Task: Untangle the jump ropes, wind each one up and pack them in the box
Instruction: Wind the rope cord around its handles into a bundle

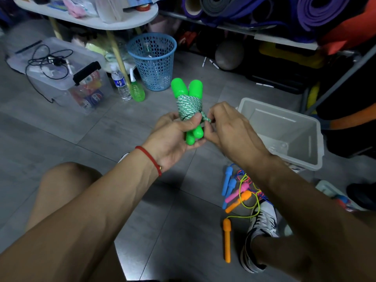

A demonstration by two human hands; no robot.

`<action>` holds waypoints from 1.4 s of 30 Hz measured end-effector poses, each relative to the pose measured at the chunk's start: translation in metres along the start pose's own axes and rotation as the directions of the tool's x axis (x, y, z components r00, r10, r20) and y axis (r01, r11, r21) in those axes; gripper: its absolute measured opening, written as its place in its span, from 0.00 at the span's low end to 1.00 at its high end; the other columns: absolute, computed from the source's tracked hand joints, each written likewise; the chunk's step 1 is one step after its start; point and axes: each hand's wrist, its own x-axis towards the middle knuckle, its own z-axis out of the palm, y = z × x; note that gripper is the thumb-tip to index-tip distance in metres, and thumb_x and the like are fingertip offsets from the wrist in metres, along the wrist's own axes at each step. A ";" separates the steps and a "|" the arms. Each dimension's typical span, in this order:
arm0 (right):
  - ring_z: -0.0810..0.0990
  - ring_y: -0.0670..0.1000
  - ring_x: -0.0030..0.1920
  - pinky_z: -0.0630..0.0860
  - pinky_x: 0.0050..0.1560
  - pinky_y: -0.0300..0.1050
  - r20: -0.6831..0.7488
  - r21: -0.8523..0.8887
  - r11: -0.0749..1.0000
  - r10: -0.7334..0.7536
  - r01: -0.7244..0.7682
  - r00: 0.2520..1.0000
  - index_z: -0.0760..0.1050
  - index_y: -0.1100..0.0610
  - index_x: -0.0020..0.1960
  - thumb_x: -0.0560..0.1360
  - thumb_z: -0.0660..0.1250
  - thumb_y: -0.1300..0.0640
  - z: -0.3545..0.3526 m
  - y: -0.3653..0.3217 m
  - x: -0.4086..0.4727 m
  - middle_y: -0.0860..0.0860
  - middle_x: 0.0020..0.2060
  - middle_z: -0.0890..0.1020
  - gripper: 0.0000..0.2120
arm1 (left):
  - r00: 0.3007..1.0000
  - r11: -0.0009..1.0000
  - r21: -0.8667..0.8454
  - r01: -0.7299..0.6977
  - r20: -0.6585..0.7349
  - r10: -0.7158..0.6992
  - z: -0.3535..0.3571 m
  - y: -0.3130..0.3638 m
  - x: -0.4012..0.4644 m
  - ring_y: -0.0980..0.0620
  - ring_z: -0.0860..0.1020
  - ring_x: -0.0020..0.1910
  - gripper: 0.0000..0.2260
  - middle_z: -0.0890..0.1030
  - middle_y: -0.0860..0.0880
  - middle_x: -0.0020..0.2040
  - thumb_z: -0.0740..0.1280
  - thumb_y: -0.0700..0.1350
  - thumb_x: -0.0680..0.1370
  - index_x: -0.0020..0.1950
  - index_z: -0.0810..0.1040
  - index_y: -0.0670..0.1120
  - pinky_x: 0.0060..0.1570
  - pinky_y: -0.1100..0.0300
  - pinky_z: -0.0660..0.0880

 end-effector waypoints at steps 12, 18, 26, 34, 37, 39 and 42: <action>0.70 0.57 0.29 0.67 0.31 0.48 0.155 0.090 0.971 0.206 -0.221 0.966 0.66 0.58 0.32 0.70 0.59 0.45 -0.008 0.001 0.006 0.52 0.24 0.68 0.18 | 0.976 0.986 0.113 -0.126 -0.163 0.144 0.004 -0.010 0.009 0.51 0.78 0.36 0.16 0.82 0.47 0.43 0.71 0.43 0.78 0.62 0.68 0.46 0.33 0.59 0.69; 0.59 0.46 0.30 0.61 0.30 0.44 0.076 0.404 0.845 0.349 -0.349 0.934 0.66 0.65 0.30 0.68 0.67 0.54 -0.016 -0.012 0.006 0.57 0.26 0.64 0.17 | 0.985 0.983 0.109 -0.149 -0.074 0.158 0.003 -0.011 0.011 0.49 0.72 0.34 0.10 0.77 0.45 0.40 0.67 0.43 0.81 0.59 0.71 0.42 0.30 0.60 0.65; 0.59 0.50 0.24 0.54 0.27 0.44 0.251 0.747 0.377 0.602 -0.547 0.758 0.81 0.60 0.33 0.74 0.65 0.63 -0.022 -0.002 0.006 0.56 0.24 0.66 0.12 | 0.982 0.999 -0.047 -0.024 0.188 0.033 0.004 0.002 0.007 0.49 0.72 0.36 0.16 0.70 0.36 0.56 0.63 0.49 0.81 0.66 0.67 0.44 0.31 0.60 0.65; 0.71 0.42 0.28 0.69 0.33 0.42 0.397 0.263 0.847 0.341 -0.461 0.852 0.78 0.55 0.35 0.73 0.64 0.42 -0.028 0.009 0.001 0.46 0.24 0.74 0.17 | 0.992 0.997 0.029 -0.074 0.109 0.070 0.005 -0.009 0.006 0.48 0.75 0.36 0.09 0.77 0.43 0.43 0.62 0.45 0.82 0.59 0.69 0.43 0.30 0.60 0.66; 0.73 0.43 0.30 0.73 0.39 0.46 0.398 0.157 0.927 0.256 -0.340 0.881 0.79 0.54 0.38 0.81 0.63 0.44 -0.029 0.005 -0.001 0.44 0.24 0.74 0.19 | 0.995 0.997 0.032 -0.071 0.078 0.069 0.009 -0.013 0.009 0.48 0.75 0.35 0.14 0.77 0.43 0.43 0.67 0.47 0.79 0.61 0.68 0.45 0.30 0.60 0.65; 0.72 0.43 0.28 0.70 0.38 0.44 0.381 0.166 0.932 0.240 -0.321 0.893 0.80 0.54 0.37 0.81 0.63 0.47 -0.033 0.001 0.000 0.43 0.22 0.72 0.17 | 0.996 0.993 0.085 -0.084 0.024 0.082 0.011 -0.014 0.010 0.49 0.74 0.36 0.20 0.77 0.44 0.43 0.71 0.50 0.74 0.60 0.67 0.47 0.29 0.61 0.65; 0.71 0.43 0.24 0.64 0.30 0.36 0.360 0.326 0.834 0.327 -0.446 0.874 0.80 0.58 0.35 0.78 0.66 0.52 -0.035 -0.004 0.000 0.44 0.20 0.73 0.16 | 0.985 0.967 0.189 -0.170 0.021 0.169 0.014 -0.021 0.011 0.47 0.73 0.40 0.18 0.77 0.47 0.43 0.71 0.52 0.73 0.58 0.68 0.50 0.30 0.60 0.65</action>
